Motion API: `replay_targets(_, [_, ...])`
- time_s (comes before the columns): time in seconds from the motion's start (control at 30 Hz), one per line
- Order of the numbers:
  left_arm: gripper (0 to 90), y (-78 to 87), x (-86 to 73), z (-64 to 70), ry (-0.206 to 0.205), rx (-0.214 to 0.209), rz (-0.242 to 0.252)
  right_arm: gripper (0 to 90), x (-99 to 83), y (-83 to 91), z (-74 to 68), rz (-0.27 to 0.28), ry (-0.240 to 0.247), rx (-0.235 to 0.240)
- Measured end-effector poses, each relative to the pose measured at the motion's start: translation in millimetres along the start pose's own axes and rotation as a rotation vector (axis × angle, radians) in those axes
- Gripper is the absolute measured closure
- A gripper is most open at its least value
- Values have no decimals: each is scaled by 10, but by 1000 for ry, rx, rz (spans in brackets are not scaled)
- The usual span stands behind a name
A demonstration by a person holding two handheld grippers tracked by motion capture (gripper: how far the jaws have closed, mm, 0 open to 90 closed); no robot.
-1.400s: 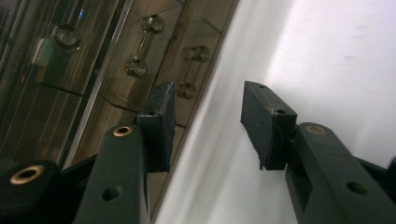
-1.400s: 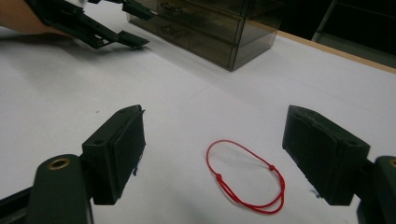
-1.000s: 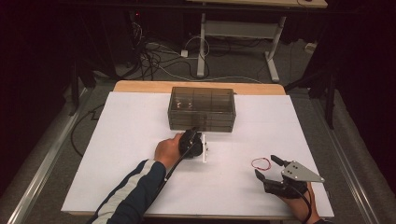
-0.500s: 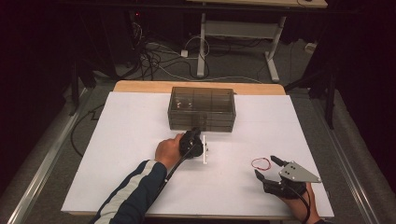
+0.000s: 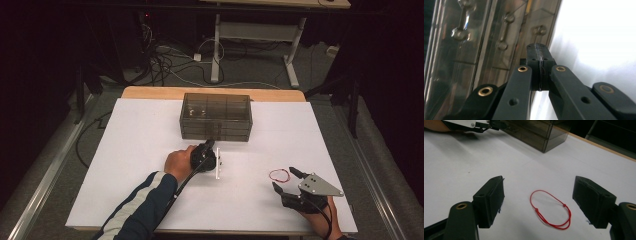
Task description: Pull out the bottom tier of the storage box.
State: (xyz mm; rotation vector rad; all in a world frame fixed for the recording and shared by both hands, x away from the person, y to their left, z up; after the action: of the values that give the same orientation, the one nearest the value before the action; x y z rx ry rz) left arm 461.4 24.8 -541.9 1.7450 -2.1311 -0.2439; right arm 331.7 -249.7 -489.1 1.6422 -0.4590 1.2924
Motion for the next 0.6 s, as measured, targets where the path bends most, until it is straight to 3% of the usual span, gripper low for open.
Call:
replay_targets(0.13, [776, -1, 19, 33, -20, -25, 11, 263, -2, -2, -1, -1, 0, -1])
replay_targets(0.27, [745, -18, 39, 47, -29, -6, 0, 263, -7, -12, -7, -4, 4, -1])
replay_targets(0.3, [707, -31, 38, 36, -19, 4, -6, 264, -8, -13, -7, -4, 6, -2])
replay_targets(0.5, [715, -87, 16, 24, 22, -6, -43, 267, -9, -11, -8, -4, 3, -4])
replay_targets(0.6, [753, -105, 55, 37, -24, 16, -57, 267, -3, -8, -19, 1, 6, -1])
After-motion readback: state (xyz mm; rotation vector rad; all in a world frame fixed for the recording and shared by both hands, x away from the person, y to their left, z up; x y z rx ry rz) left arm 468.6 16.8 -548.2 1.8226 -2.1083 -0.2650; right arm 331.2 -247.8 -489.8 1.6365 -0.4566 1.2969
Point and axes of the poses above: each handheld gripper's, and its own axes: y roughly backward along the jaws, x roughly out of its top, z roughly to its right, the point moved 6 cm from there along -y, roughly forward along the jaws, and after that the axes turned 12 degrees about -y, right-handed, at the moved point
